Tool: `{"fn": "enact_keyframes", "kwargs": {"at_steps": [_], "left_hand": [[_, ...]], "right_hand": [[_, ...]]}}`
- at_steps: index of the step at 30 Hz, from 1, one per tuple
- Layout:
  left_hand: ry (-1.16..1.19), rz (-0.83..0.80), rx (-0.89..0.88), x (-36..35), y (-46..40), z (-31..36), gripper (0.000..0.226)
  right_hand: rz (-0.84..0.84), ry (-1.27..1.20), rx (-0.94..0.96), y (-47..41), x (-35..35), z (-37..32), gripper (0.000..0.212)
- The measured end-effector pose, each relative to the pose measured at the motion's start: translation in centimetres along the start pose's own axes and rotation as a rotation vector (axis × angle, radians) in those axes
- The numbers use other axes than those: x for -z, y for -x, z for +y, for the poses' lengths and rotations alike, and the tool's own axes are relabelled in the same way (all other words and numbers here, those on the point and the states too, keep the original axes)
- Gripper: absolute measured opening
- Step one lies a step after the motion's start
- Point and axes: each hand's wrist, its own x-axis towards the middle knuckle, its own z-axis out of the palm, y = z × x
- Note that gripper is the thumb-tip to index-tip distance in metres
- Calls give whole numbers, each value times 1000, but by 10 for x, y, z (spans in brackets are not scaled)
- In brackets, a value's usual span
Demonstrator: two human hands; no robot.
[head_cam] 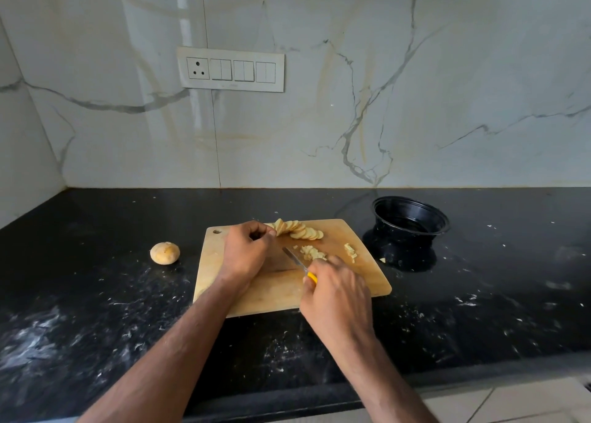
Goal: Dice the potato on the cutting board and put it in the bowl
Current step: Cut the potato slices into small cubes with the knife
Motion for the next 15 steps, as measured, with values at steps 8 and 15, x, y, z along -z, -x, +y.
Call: {"fn": "enact_keyframes", "kwargs": {"at_steps": [8,15], "left_hand": [[-25,-59,-10,0,-1,-4,14],[-52,-100,-20,-2,-2,-6,14]], "right_hand": [[25,74,-105,-11,2,28,16],[74,45,-175,-12,10,50,14]]}}
